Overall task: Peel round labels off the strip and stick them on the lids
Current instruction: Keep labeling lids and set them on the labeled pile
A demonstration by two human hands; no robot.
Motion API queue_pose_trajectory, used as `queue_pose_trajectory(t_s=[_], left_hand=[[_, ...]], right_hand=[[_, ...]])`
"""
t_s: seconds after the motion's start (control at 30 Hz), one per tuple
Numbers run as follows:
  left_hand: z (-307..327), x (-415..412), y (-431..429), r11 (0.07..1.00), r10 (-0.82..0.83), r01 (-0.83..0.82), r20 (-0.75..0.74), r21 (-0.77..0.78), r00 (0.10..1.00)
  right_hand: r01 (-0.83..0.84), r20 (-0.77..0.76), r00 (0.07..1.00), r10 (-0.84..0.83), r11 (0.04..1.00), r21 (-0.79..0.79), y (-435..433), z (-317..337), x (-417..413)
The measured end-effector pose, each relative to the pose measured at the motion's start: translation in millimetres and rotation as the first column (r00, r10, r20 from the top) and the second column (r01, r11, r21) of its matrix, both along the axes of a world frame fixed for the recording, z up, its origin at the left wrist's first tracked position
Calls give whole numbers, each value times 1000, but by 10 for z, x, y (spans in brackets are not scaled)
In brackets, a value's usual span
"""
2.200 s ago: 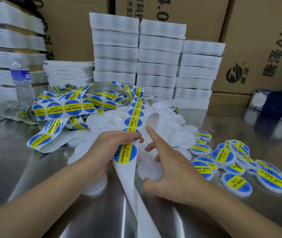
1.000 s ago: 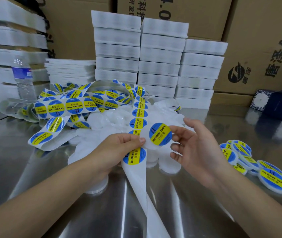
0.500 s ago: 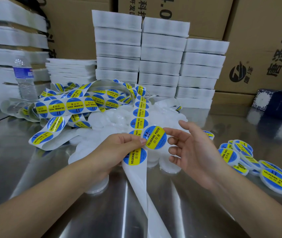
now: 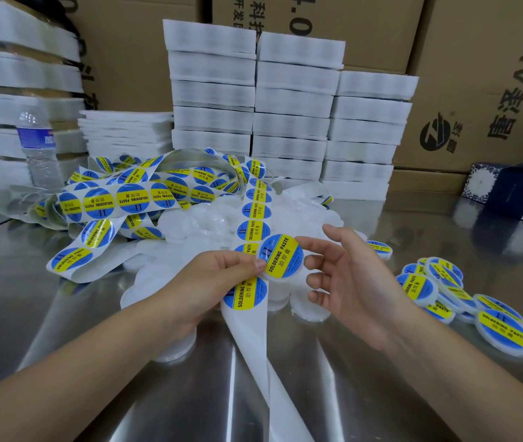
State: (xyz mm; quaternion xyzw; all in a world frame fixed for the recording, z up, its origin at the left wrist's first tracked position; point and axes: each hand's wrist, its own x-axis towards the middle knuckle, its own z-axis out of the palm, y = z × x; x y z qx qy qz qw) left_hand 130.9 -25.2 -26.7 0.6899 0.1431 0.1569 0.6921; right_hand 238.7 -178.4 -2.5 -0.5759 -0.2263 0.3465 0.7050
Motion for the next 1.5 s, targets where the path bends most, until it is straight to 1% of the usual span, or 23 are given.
queue_pose_trajectory(t_s=[0.33,0.4,0.5,0.63,0.73,0.93,1.2,1.43,1.5], left_hand=[[9,-4,-5,999,33,-32,-30,15,999],[8,2,-2,999,42,-42,-31,18,999],[-5,7,7,998,58,-57,-30,29,998],[-14,11,11,997,58,-57,-32,44,998],[-7,14,8,998,51,-50,-32,49,998],[1,17,16,995,79,-77,-34,56,996],[15,-3,10,995,79,-78,-24,55,997],[6,-2,23,996,58,-56,-36,66,998],[17,-17,14,998,23,-22,-22,67,999]], right_hand=[[15,46,999,-15,1000,-11,5,-17,4],[44,86,995,-43,999,-13,7,-21,-5],[122,208,971,-114,992,-30,20,-23,-22],[221,386,905,-179,973,-68,43,-29,-48],[266,543,817,-191,962,-62,38,-63,-63],[285,704,682,-200,959,-4,12,-59,-137],[291,790,588,-176,957,-3,2,-111,-140],[318,780,602,-172,947,-36,7,-167,-46],[319,794,582,-177,947,-23,17,-177,-57]])
